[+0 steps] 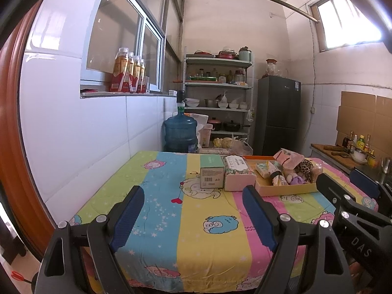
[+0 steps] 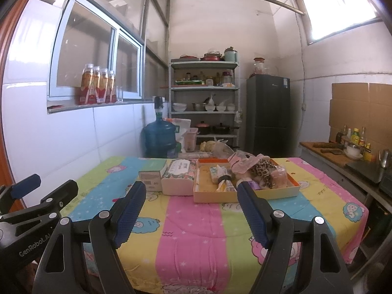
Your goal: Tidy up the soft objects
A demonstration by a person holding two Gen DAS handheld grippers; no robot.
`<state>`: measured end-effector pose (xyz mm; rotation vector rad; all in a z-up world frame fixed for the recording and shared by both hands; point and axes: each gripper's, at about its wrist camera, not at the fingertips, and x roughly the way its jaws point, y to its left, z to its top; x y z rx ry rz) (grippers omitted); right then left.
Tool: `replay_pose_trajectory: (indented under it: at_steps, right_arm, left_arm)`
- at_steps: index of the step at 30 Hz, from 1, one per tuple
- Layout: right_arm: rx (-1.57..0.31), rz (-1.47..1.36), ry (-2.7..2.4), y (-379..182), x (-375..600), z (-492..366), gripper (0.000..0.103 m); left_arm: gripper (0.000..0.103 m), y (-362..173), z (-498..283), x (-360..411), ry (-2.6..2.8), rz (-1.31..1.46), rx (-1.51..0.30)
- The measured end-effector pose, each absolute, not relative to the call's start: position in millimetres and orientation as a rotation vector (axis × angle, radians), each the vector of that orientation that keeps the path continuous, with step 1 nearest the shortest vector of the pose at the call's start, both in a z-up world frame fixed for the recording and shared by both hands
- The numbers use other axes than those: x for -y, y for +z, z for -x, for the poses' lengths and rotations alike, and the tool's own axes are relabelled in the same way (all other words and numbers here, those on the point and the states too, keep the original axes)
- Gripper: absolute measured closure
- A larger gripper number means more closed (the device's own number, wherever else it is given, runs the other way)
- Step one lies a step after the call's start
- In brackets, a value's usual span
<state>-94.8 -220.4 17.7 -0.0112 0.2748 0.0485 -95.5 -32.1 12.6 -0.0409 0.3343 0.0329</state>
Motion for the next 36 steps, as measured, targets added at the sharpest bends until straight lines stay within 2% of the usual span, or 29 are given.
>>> replay_pose_trajectory:
  at_steps: [36]
  right_arm:
    - [-0.276,0.011,0.049,18.4,218.1,92.3,0.025]
  left_arm:
    - [0.021,14.0,94.6,32.1,0.032,0.040,-0.335]
